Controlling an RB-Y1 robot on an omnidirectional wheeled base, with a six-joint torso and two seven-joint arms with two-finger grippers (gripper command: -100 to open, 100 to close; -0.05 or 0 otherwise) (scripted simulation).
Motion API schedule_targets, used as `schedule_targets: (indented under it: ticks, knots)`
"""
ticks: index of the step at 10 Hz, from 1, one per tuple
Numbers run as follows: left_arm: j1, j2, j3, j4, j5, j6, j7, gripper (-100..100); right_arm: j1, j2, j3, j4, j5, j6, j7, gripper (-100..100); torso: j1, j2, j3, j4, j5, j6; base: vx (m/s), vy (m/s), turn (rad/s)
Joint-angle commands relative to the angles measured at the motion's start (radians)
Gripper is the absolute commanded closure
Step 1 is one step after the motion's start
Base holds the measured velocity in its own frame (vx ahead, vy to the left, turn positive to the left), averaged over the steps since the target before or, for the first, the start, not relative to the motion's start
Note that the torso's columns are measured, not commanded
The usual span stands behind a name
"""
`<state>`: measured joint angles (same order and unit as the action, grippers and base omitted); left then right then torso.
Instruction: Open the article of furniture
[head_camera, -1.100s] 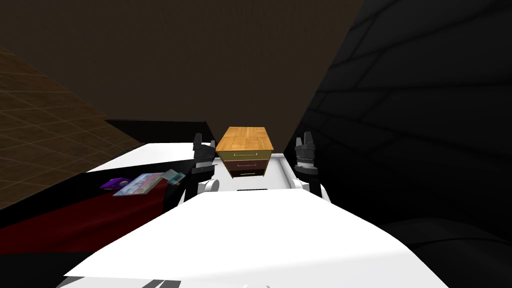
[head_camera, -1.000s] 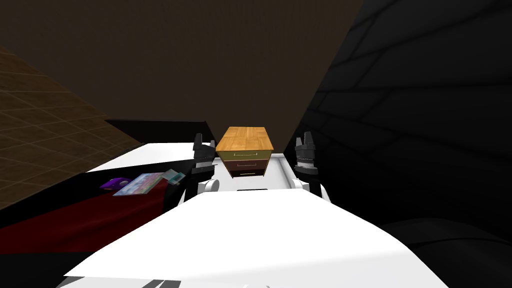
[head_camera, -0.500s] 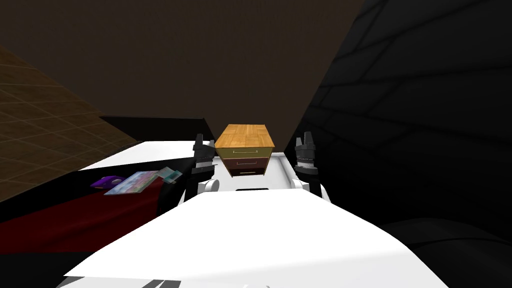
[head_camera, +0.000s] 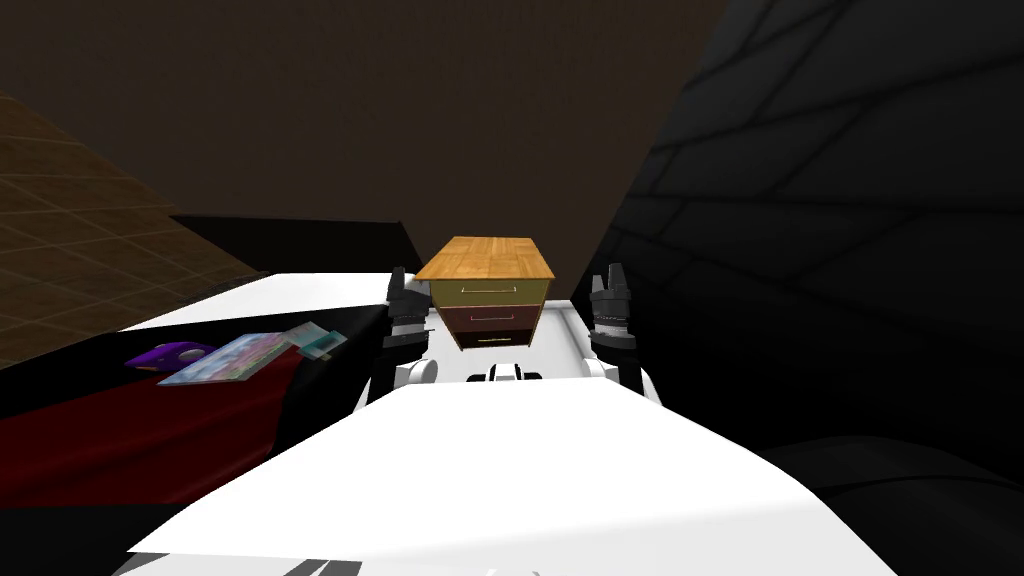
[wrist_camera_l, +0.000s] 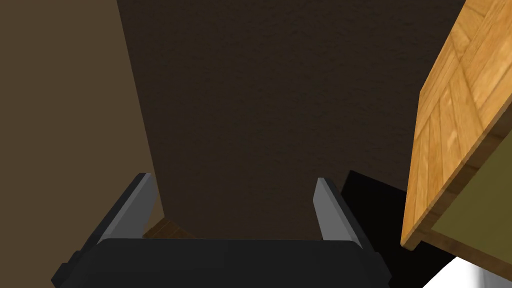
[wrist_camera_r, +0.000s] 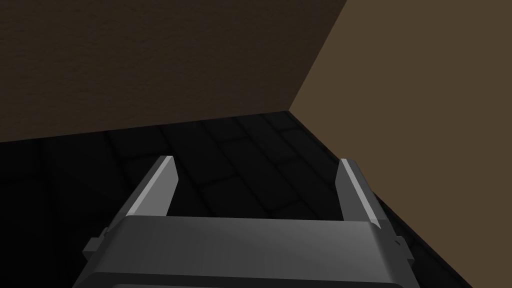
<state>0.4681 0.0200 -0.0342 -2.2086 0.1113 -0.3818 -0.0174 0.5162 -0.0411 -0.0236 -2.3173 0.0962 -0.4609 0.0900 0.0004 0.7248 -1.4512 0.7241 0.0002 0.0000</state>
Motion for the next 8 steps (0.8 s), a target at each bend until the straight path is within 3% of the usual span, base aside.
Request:
schedule_targets:
  ticks: [1, 4, 8]
  knots:
    - [-0.006, 0.063, 0.000, 0.038, -0.005, -0.030, -0.001, -100, 0.000, 0.000, 0.000, 0.000, 0.000, 0.000, 0.000, 0, 0.000, 0.009, -0.020, 0.010, 0.000, 0.000, 0.023, 0.005, -0.003]
    - [-0.016, 0.113, 0.001, 0.111, -0.014, -0.087, -0.003, -100, 0.000, 0.000, 0.000, 0.000, 0.000, 0.000, 0.000, 0, -0.001, 0.013, -0.025, 0.014, 0.000, 0.000, 0.037, 0.002, -0.005]
    - [-0.033, 0.143, 0.003, 0.230, -0.029, -0.184, -0.007, -100, 0.000, 0.000, 0.000, 0.000, 0.000, 0.000, 0.000, 0, 0.000, 0.012, -0.025, 0.014, 0.000, 0.000, 0.060, 0.004, -0.007]
